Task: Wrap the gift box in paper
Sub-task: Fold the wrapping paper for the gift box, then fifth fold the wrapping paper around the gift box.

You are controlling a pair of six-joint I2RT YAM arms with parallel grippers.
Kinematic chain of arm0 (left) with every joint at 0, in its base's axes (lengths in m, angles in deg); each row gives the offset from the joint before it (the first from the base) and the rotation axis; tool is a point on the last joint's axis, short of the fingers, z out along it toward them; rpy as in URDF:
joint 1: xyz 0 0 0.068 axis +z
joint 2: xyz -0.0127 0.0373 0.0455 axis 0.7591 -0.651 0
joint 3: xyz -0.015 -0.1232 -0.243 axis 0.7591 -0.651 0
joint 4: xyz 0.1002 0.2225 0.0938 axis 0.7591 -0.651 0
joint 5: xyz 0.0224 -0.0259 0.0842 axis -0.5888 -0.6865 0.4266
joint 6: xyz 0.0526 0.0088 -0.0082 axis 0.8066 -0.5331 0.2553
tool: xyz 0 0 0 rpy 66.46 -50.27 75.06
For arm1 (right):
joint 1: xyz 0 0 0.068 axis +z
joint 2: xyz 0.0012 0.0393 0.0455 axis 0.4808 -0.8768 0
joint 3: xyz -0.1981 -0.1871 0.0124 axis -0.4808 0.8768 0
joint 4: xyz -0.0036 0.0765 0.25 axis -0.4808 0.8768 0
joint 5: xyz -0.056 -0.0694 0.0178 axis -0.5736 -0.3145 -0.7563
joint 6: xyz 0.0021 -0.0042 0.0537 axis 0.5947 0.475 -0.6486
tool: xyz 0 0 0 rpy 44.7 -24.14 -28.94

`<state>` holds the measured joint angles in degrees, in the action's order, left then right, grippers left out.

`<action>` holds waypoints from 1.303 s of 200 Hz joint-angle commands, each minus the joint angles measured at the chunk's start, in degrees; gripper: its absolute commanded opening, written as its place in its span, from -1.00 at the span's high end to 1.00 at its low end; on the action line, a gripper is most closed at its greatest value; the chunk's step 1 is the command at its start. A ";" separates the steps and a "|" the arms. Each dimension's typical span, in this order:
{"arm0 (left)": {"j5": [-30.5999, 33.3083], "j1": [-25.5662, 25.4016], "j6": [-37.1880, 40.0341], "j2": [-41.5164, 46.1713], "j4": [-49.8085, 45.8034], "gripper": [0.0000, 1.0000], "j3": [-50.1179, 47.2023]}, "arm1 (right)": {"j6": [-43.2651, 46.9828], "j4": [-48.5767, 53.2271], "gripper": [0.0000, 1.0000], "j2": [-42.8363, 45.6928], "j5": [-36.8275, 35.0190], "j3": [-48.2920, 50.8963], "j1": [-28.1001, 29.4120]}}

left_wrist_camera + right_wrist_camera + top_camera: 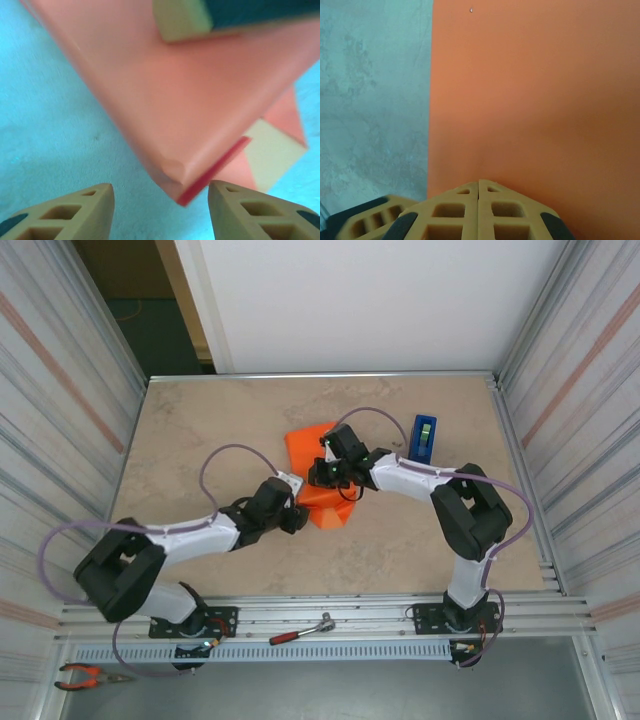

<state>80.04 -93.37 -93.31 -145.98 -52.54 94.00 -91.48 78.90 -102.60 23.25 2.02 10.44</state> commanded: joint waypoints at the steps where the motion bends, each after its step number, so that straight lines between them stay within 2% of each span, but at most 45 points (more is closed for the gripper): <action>1: -2.84 1.09 -4.17 5.25 -4.92 -0.09 2.39 | -1.52 2.72 1.00 2.14 1.23 -3.31 -1.88; 49: -11.61 7.90 -7.90 8.64 -8.30 -0.12 6.32 | -2.25 3.87 0.80 10.47 -0.12 -2.79 -3.22; 110: -12.91 8.80 -3.11 3.41 -14.06 -0.15 17.08 | -7.46 3.95 0.39 24.63 -7.42 16.94 -2.47; 142: -12.83 9.40 -2.36 0.79 -14.25 -0.16 19.84 | -9.71 4.16 0.08 27.04 -11.57 25.01 0.65; 197: -12.58 10.37 -1.29 -2.34 -15.02 -0.18 23.17 | -10.71 6.68 0.08 19.12 -20.89 24.17 8.67; 235: -12.04 10.59 -0.76 -2.69 -15.73 -0.18 23.35 | -11.52 5.02 0.29 14.75 -22.11 22.42 10.12; 260: -11.71 10.75 -0.52 -2.63 -15.79 -0.18 22.87 | -11.47 4.58 0.31 13.40 -22.25 21.48 10.15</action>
<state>67.69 -83.07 -95.21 -148.43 -67.27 115.81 -101.84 83.93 -87.83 3.44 25.82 20.17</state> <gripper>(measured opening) 0.591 0.348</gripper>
